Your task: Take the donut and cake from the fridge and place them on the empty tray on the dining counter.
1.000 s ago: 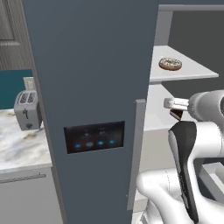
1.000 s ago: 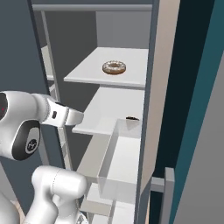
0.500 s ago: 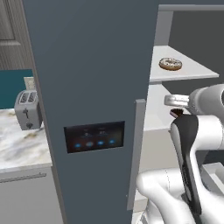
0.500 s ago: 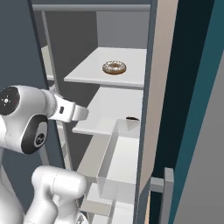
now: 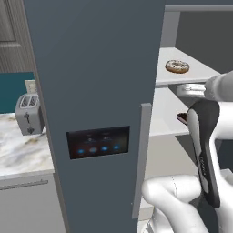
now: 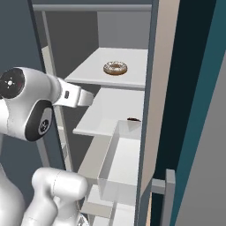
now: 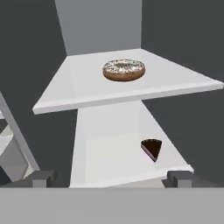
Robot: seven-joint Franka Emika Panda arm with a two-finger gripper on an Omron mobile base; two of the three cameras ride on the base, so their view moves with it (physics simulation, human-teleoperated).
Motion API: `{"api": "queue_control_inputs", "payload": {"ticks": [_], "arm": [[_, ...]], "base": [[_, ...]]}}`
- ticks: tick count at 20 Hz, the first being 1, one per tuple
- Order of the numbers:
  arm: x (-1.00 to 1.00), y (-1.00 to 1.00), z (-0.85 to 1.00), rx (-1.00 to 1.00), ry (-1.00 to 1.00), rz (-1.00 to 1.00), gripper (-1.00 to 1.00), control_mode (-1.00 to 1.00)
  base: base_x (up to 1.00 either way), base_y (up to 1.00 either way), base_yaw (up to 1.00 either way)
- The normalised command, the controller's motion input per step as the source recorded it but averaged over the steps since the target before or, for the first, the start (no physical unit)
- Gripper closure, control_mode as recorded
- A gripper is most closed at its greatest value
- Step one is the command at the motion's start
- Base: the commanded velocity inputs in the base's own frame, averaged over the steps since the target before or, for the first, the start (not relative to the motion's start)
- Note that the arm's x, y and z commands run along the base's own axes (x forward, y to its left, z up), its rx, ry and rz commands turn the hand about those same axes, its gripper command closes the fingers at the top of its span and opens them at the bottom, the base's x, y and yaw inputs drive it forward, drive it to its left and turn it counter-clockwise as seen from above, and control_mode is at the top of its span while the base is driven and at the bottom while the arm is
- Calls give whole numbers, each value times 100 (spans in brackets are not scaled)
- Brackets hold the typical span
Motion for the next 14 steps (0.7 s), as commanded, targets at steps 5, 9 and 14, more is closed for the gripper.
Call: {"api": "queue_control_inputs", "payload": {"ticks": [5,9,14], "arm": [[23,0,51,-3,5,-2,-100,-100],[41,-31,14,-7,10,0,-100,-100],[23,-49,1,-6,6,6,-100,-100]], "base": [[0,0,0],[0,0,0],[0,0,0]]}}
